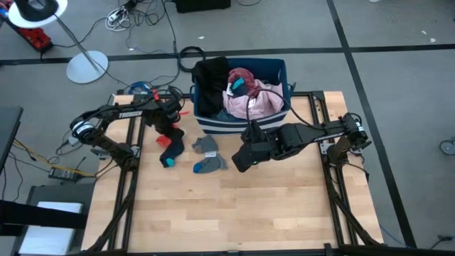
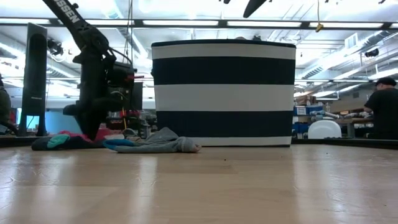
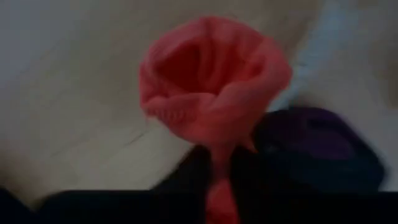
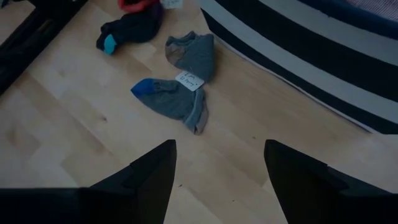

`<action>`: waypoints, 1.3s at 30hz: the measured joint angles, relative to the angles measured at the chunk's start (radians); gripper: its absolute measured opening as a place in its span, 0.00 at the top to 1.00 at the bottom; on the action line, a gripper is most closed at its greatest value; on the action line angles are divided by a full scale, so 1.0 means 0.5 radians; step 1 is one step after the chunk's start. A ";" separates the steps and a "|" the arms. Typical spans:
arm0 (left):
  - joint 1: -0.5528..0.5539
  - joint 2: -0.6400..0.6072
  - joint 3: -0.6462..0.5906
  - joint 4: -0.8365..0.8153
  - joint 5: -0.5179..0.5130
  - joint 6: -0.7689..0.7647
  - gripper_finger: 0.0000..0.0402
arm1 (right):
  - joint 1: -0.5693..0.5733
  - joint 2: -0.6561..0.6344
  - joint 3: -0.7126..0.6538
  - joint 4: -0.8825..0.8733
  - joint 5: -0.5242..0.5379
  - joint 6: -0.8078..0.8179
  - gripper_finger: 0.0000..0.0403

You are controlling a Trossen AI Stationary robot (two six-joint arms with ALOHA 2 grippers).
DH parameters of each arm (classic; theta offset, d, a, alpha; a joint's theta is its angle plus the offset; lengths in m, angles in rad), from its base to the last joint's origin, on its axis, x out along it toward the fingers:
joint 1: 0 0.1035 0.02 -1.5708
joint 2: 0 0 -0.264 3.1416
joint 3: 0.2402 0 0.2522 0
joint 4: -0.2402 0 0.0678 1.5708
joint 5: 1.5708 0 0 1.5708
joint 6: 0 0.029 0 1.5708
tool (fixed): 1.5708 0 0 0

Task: Sort clothes
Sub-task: Put the orange sock into the blue bin

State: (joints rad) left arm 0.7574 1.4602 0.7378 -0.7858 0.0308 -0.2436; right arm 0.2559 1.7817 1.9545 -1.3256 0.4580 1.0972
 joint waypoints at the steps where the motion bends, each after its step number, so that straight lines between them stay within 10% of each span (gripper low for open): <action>1: 0.000 -0.015 0.015 -0.001 0.035 -0.001 0.92 | 0.003 0.000 0.000 0.000 0.000 0.002 0.39; 23: -0.162 -0.613 1.109 -0.878 -0.094 -0.112 1.00 | 0.218 0.000 -0.748 0.496 -0.123 0.495 0.39; 39: -0.408 -0.115 2.382 -0.703 0.251 -0.202 1.00 | 0.285 0.000 -1.086 0.842 -0.229 0.616 0.42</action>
State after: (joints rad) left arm 0.5534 1.4025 1.9290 -1.1374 0.1565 -0.3447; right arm 0.3985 1.7817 1.4116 -0.9046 0.3437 1.4050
